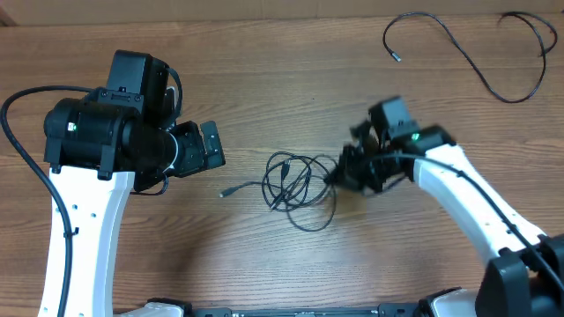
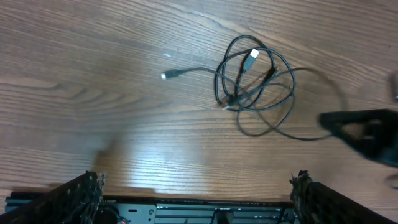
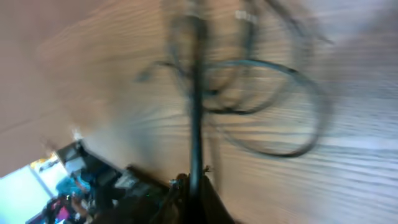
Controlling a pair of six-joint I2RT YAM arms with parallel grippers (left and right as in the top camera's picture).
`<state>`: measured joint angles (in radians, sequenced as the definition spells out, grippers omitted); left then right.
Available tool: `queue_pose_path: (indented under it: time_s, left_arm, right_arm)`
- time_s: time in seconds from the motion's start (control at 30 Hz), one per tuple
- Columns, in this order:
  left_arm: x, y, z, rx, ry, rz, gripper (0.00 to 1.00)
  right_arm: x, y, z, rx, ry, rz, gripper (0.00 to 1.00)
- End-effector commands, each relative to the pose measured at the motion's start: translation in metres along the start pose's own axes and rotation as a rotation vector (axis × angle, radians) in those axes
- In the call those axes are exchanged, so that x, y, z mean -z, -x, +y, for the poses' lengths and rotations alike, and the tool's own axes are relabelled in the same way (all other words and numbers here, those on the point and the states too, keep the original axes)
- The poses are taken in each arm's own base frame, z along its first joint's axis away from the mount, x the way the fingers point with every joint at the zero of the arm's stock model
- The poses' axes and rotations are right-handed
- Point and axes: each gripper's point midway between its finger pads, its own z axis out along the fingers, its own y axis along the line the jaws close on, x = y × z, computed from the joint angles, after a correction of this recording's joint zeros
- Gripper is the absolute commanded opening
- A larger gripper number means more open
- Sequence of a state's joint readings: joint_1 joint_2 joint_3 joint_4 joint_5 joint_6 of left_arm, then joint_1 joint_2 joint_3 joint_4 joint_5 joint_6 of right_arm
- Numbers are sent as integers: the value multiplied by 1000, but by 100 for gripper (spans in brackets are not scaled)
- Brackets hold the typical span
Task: Untangle cables
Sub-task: 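Grasp a strand of the remaining coil with the right gripper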
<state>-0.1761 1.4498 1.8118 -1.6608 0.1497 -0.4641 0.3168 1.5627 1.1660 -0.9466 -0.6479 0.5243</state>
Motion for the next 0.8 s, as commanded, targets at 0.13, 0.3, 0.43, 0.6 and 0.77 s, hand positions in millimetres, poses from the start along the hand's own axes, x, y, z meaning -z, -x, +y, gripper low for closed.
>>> queue_pose_path:
  time_s: [0.13,0.3,0.43,0.6,0.77]
  left_arm:
    - [-2,-1,-1,-16,-5,10,100]
    - [-2,1,-2,-17,-8,4,100]
    - [-2,2,-4,-18,-17,1,100]
    - [-1,4,-21,-74,-108,-3,99]
    - [5,15,-53,-229,-276,-53,100]
  right_arm:
    - [83,3,100,249,147,-87,4]
    - [119,-10,142,347,260,-101,4]
    - [132,-23,172,430,420,-60,4]
    - [141,-29,190,466,520,-33,4]
    - [139,-33,198,434,532,-11,4]
